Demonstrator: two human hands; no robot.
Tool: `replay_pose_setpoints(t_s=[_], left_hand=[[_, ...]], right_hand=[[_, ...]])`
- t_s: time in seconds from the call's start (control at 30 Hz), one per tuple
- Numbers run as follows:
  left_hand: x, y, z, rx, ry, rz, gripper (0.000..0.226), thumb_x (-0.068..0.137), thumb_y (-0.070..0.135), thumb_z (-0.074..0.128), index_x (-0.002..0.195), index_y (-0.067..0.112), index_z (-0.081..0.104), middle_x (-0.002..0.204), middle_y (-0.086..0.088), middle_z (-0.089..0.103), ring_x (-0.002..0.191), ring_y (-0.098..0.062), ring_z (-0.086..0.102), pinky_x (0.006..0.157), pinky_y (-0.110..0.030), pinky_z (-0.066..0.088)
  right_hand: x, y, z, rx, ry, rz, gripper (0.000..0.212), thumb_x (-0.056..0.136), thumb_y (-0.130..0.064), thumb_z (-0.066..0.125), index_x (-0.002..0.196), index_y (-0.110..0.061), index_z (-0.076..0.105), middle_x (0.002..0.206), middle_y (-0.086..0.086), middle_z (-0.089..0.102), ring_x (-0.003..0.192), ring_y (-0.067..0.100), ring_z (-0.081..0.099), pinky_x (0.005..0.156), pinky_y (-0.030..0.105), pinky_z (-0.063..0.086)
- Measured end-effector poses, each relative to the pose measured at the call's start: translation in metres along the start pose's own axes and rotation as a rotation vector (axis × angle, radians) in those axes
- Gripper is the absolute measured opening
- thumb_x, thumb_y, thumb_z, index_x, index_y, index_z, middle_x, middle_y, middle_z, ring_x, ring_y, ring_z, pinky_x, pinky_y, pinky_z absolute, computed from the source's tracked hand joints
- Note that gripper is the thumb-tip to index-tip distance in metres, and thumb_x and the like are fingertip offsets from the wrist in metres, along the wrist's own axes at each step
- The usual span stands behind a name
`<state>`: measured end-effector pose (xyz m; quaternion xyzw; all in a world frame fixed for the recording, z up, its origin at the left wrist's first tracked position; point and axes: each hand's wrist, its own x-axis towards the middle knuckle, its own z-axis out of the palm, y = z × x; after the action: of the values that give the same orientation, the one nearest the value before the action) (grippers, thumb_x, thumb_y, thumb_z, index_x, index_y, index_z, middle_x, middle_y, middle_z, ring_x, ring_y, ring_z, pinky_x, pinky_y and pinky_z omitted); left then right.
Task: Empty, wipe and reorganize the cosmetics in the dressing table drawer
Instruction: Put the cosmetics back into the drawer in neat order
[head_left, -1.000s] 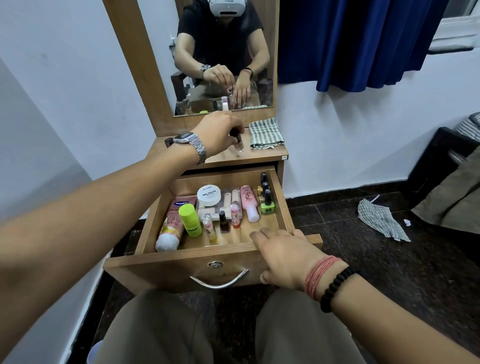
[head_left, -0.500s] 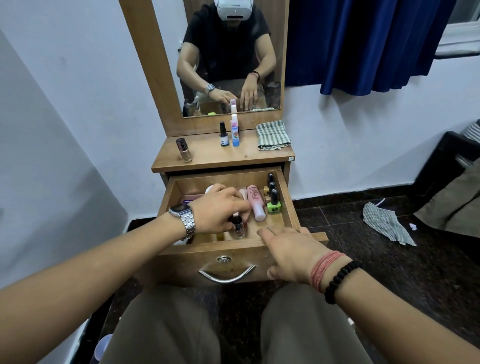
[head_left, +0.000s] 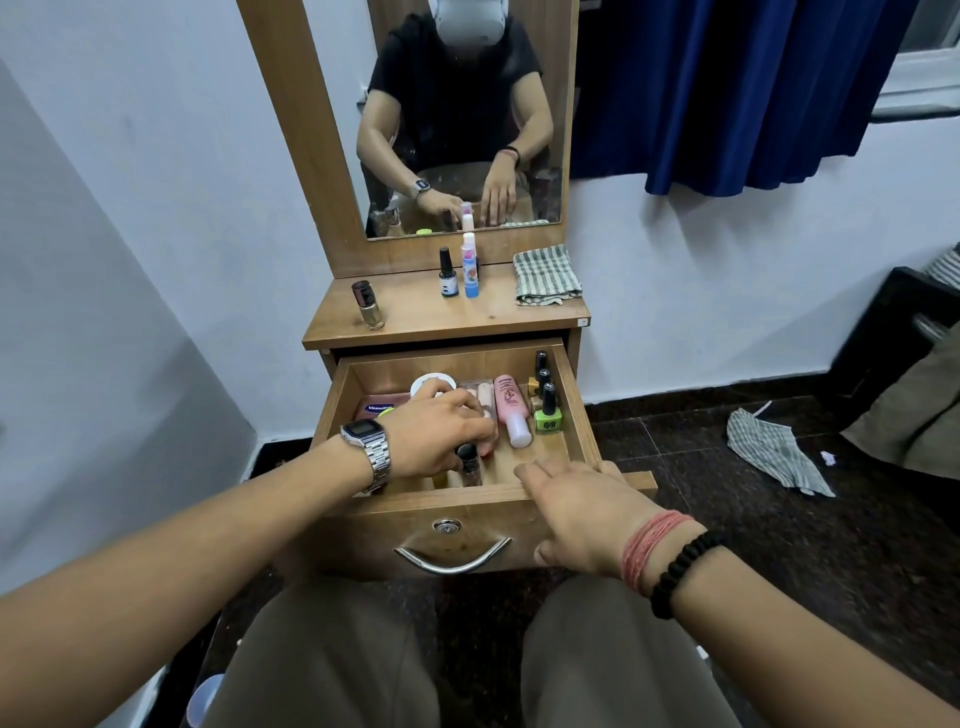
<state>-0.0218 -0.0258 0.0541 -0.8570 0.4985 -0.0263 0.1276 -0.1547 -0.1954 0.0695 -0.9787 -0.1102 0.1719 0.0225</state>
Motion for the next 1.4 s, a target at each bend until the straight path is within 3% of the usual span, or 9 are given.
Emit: replay_pose_setpoints(t_s=[0.1,0.2,0.3,0.37,0.53,0.73,1.03,1.17,1.4], left_hand=[[-0.002,-0.005,-0.005,-0.059,0.016,0.066,0.035,0.079,0.023,0.062,0.112,0.031,0.055,0.124,0.016,0.053,0.124,-0.011,0.036,0.101,-0.039,0.021],[-0.002,-0.025,-0.020,-0.123,0.208,0.075,0.027,0.082,0.030,0.061,0.108,0.029,0.058,0.119,0.011,0.057,0.117,-0.011,0.045,0.097,-0.033,0.019],[0.013,-0.053,-0.043,-0.194,0.409,-0.118,0.022,0.084,0.023,0.061,0.105,0.025,0.060,0.109,0.007,0.062,0.105,-0.013,0.054,0.086,-0.023,0.023],[0.030,-0.070,-0.056,-0.215,0.478,-0.269,0.025,0.084,0.020,0.061,0.109,0.024,0.059,0.109,0.005,0.063,0.105,-0.016,0.056,0.085,-0.028,0.030],[0.074,-0.093,-0.068,-0.224,0.493,-0.555,0.034,0.086,0.022,0.056,0.120,0.025,0.056,0.116,0.002,0.060,0.112,-0.023,0.050,0.090,-0.042,0.037],[0.113,-0.107,-0.071,-0.153,0.400,-0.699,0.046,0.088,0.018,0.051,0.132,0.030,0.048,0.139,0.003,0.048,0.131,-0.024,0.033,0.099,-0.044,0.024],[0.127,-0.105,-0.064,-0.166,0.451,-0.682,0.028,0.084,0.008,0.057,0.100,0.029,0.065,0.113,0.001,0.057,0.102,-0.022,0.054,0.090,-0.041,0.025],[0.120,-0.102,-0.066,-0.162,0.468,-0.643,0.031,0.082,0.003,0.057,0.099,0.028,0.066,0.110,0.001,0.057,0.100,-0.022,0.055,0.092,-0.040,0.025],[0.083,-0.066,-0.084,-0.193,0.526,-0.474,0.019,0.087,0.022,0.063,0.105,0.022,0.066,0.113,0.003,0.058,0.107,-0.018,0.052,0.095,-0.036,0.024]], right_hand=[[0.000,0.000,0.000,0.005,0.005,-0.002,0.070,0.087,-0.037,0.063,0.144,-0.018,0.027,0.149,0.003,0.032,0.135,0.026,0.034,0.110,0.047,0.024],[0.001,0.001,0.000,0.012,-0.005,-0.007,0.073,0.087,-0.036,0.064,0.146,-0.018,0.024,0.151,0.005,0.029,0.135,0.025,0.033,0.109,0.046,0.026],[0.002,0.000,0.000,0.006,-0.010,-0.006,0.074,0.087,-0.035,0.064,0.147,-0.018,0.023,0.153,0.006,0.027,0.136,0.027,0.033,0.109,0.047,0.026],[0.002,0.000,0.001,0.000,-0.003,-0.006,0.075,0.087,-0.035,0.065,0.147,-0.018,0.023,0.153,0.006,0.026,0.136,0.027,0.033,0.110,0.047,0.025],[0.001,0.001,0.003,-0.001,0.019,-0.017,0.077,0.086,-0.035,0.065,0.147,-0.019,0.021,0.155,0.005,0.022,0.137,0.027,0.030,0.112,0.048,0.022],[0.001,0.003,0.004,0.012,0.025,-0.023,0.078,0.086,-0.033,0.065,0.148,-0.017,0.020,0.158,0.008,0.019,0.139,0.027,0.029,0.112,0.048,0.021],[0.003,0.004,0.004,0.024,0.023,-0.028,0.078,0.086,-0.032,0.066,0.147,-0.016,0.022,0.156,0.008,0.024,0.136,0.028,0.032,0.110,0.048,0.023],[0.002,0.004,0.004,0.022,0.024,-0.025,0.078,0.085,-0.032,0.066,0.147,-0.016,0.022,0.156,0.009,0.024,0.136,0.028,0.032,0.110,0.048,0.024],[0.004,0.005,0.005,0.030,0.010,-0.013,0.080,0.085,-0.032,0.067,0.148,-0.017,0.020,0.159,0.010,0.016,0.143,0.031,0.021,0.112,0.047,0.022]])
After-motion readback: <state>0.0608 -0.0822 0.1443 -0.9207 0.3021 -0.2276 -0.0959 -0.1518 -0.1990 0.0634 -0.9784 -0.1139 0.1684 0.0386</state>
